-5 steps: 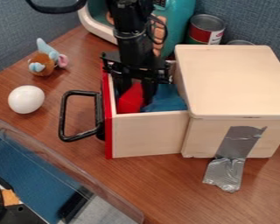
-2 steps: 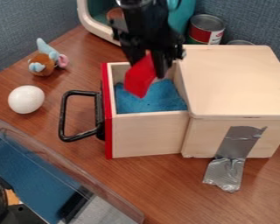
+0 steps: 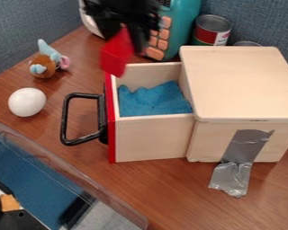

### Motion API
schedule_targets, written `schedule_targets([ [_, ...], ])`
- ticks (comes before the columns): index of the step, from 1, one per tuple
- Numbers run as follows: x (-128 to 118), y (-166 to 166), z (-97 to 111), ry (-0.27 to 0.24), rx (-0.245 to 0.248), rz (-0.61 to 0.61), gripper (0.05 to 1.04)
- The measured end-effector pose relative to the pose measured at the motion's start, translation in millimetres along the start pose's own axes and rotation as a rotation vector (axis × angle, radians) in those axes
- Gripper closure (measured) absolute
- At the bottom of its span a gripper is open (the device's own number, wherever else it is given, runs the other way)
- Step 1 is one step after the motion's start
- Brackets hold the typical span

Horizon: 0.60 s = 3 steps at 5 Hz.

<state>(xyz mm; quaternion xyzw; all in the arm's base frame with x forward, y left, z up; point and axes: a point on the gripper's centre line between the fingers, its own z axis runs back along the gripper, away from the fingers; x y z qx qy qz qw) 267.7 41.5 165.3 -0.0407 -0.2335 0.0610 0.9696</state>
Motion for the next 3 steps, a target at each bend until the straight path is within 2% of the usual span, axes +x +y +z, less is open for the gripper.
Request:
schedule_targets([
  [1,-6,25,2,0.026,0.033,0.061,0.519],
  [3,-8,73,-26,0.120,0.058,0.156,0.519],
])
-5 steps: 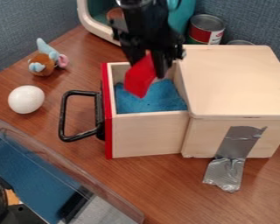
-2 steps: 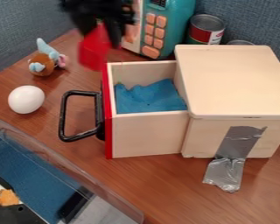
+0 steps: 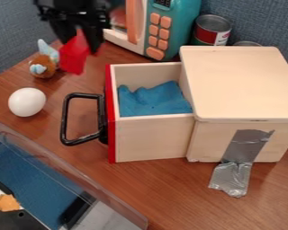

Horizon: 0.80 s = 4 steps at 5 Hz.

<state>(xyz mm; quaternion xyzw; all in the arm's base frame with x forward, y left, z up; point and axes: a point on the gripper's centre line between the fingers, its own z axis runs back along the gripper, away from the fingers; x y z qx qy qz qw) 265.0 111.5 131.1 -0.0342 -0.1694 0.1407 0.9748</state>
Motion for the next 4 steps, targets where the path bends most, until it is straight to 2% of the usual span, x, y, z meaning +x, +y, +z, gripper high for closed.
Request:
schedule_targets([
  [1,11,19,-15,0.023,0.012,0.015,0.519],
  [3,40,40,-34,0.012,0.026,0.035,0.519],
  [4,48,45,-50,0.010,0.026,0.021,0.519],
])
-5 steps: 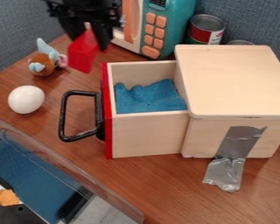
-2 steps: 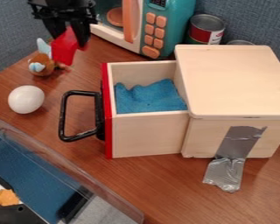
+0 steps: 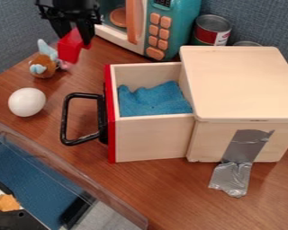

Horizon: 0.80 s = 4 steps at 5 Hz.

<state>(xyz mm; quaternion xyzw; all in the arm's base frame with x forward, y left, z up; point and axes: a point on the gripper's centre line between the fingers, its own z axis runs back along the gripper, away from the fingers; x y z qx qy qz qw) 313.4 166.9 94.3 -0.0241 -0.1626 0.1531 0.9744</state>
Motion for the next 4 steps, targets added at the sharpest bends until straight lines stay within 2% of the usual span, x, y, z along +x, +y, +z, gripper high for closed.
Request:
schedule_targets([
  [2,7,-5,-32,-0.006,-0.012,-0.030,0.519],
  [3,10,-13,-54,0.011,-0.015,-0.050,0.519],
  [4,14,-17,-66,0.028,-0.016,-0.056,0.519],
])
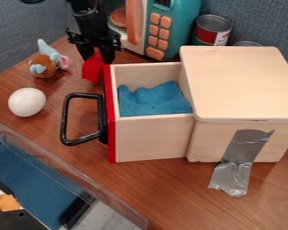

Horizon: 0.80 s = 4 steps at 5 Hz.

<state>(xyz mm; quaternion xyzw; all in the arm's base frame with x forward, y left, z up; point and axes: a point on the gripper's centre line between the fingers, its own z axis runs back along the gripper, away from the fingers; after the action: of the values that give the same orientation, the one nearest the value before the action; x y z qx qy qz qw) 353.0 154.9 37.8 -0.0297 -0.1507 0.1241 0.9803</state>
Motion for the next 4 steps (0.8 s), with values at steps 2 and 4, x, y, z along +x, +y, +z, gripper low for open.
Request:
schedule_targets([
  [2,-1,-3,-9,0.014,0.007,-0.022,0.151],
  [4,5,-13,32,-0.030,0.010,-0.057,0.081],
])
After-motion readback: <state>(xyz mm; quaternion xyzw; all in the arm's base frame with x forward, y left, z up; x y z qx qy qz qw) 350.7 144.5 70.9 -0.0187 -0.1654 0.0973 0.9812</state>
